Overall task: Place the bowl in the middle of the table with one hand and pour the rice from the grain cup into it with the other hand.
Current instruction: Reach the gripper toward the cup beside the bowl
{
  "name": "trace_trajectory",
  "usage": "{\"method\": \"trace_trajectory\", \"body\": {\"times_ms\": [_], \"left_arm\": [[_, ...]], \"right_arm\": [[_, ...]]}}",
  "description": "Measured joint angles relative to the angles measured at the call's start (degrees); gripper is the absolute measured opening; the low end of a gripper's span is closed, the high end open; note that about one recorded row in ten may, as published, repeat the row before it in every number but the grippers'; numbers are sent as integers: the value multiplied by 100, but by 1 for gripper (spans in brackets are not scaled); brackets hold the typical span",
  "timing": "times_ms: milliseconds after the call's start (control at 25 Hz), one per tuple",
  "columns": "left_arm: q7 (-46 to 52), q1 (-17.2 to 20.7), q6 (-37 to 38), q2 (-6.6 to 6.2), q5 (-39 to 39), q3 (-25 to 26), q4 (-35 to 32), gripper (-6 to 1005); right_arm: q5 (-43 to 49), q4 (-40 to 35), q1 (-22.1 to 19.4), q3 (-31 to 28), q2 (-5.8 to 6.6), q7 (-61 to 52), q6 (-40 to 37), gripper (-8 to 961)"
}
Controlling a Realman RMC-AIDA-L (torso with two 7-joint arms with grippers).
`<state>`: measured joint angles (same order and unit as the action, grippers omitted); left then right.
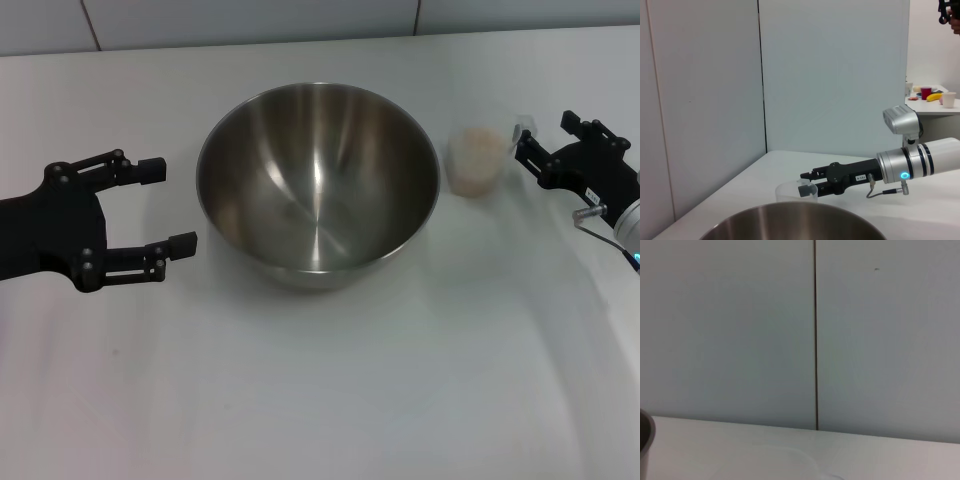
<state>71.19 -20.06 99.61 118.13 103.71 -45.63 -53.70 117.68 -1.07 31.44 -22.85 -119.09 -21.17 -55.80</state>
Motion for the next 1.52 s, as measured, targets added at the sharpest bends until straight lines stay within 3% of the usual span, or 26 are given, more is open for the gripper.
{"method": "trace_trajectory", "body": {"times_ms": [1520], "left_arm": [[0, -33, -56, 0, 0, 1, 61, 860]], "right_arm": [[1, 13, 13, 11, 0, 219, -22, 559]]}}
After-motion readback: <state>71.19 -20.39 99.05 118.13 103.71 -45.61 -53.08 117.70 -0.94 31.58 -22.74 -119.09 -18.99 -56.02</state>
